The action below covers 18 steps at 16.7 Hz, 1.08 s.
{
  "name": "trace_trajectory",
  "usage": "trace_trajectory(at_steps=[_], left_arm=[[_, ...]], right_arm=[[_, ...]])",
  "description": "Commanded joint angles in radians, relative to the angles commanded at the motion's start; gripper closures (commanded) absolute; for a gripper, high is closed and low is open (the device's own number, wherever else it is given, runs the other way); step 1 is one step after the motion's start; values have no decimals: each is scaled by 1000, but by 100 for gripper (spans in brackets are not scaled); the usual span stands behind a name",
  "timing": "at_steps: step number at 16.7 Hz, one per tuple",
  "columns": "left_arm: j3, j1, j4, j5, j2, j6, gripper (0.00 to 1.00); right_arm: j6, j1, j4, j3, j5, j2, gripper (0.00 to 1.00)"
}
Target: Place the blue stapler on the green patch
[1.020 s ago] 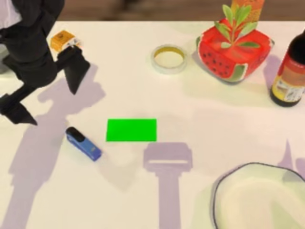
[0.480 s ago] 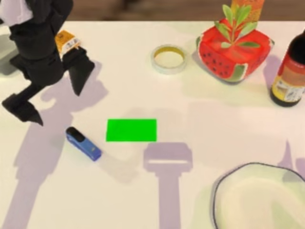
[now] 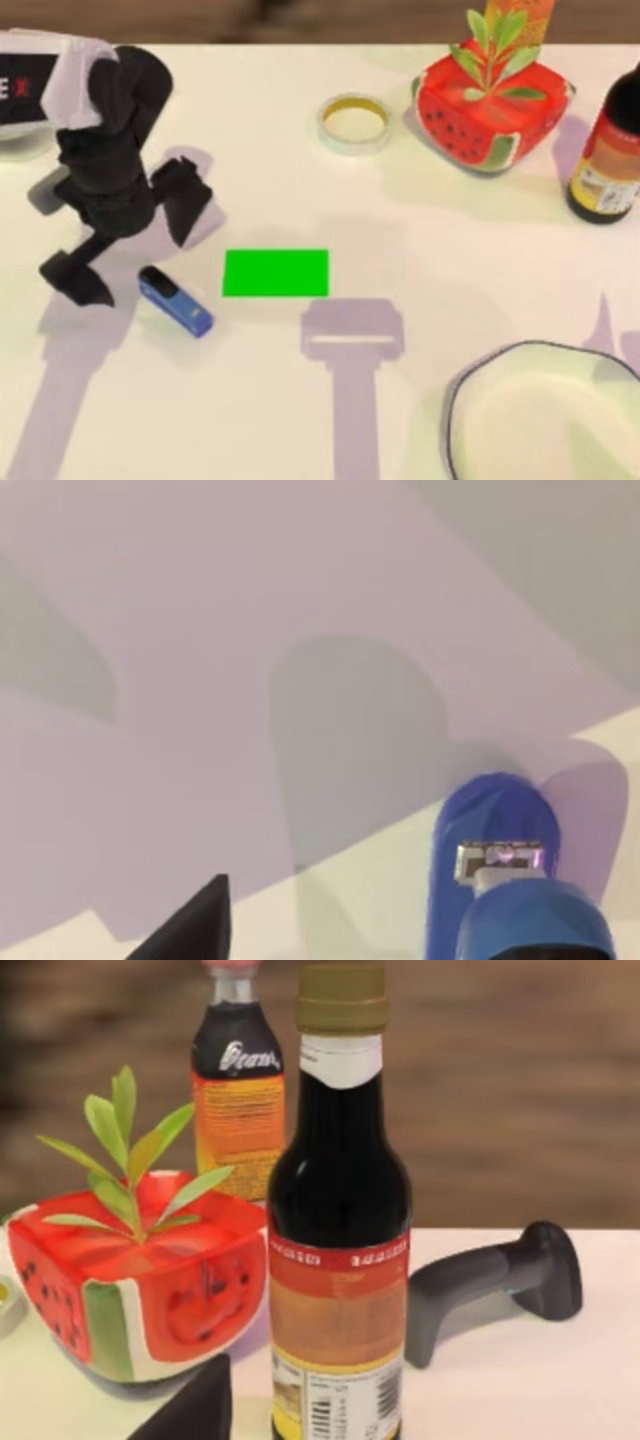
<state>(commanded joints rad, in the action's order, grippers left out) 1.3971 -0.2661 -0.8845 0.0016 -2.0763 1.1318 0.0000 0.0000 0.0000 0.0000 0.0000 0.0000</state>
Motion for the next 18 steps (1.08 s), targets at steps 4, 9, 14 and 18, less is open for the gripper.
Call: trace_trajectory(at_steps=[4,9,14,18], left_arm=[[-41,-1,58,0,-24,1,0],[-41,-1,58,0,-24,1,23],[-41,-1,58,0,-24,1,60],[-41,-1,58,0,-24,1,90]], right_arm=[[0,0,0,0,0,0,0],[0,0,0,0,0,0,0],[0,0,0,0,0,0,0],[0,0,0,0,0,0,0]])
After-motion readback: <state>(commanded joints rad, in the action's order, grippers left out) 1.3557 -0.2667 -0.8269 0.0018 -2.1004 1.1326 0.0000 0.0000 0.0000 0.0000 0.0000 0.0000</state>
